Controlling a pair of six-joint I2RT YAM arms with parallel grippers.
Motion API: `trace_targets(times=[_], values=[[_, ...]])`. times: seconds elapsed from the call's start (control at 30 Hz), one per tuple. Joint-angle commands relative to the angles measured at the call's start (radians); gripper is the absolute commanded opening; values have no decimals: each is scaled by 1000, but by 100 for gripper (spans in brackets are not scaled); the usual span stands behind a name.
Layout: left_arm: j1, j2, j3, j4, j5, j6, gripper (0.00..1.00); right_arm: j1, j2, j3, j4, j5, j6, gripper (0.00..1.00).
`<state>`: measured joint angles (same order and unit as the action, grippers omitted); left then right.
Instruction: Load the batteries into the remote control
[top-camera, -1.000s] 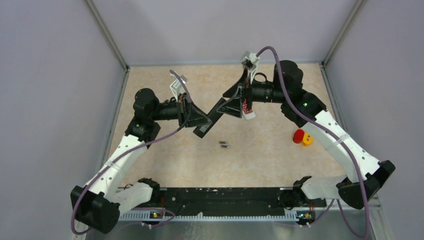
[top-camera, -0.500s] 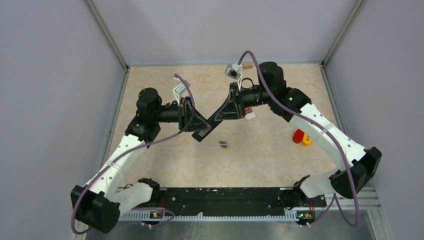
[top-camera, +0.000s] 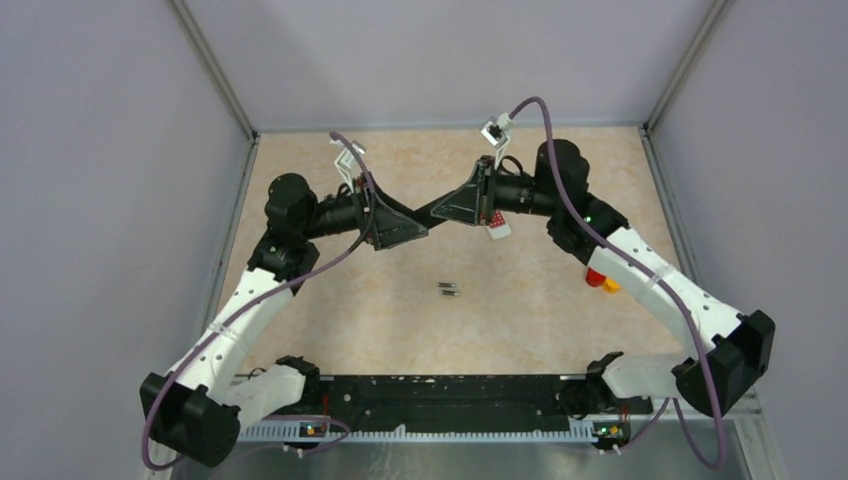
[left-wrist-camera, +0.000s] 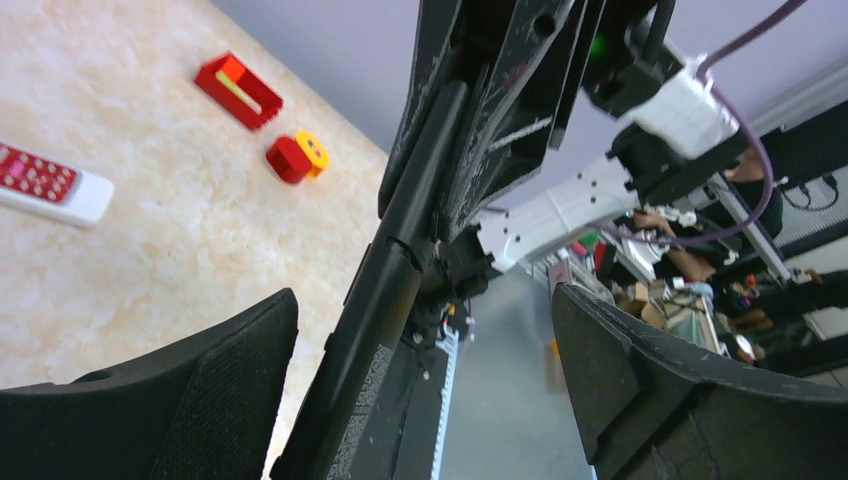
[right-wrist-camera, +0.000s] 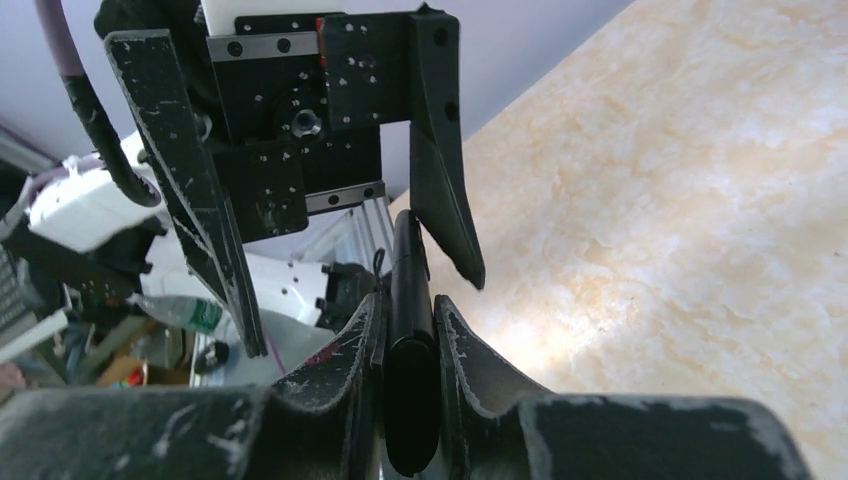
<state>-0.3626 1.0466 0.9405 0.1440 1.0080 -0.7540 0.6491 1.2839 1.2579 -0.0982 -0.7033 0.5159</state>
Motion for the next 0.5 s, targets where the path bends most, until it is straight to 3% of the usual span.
trace_targets(times=[0.0, 0.1, 0.2, 0.3, 0.47], values=[[11, -40, -9, 200, -84, -128, 99, -9, -108, -61, 232, 198, 174, 0], [28, -57, -27, 217, -185, -162, 99, -9, -170, -109, 280, 292, 218, 0], [30, -72, -89, 318, -350, -306, 99, -9, -247, -193, 382, 389, 286, 0], [30, -51, -165, 614, -371, -466, 99, -9, -314, -291, 491, 486, 374, 0], [3, 33, -165, 845, -344, -588, 93, -9, -322, -405, 652, 544, 511, 0]])
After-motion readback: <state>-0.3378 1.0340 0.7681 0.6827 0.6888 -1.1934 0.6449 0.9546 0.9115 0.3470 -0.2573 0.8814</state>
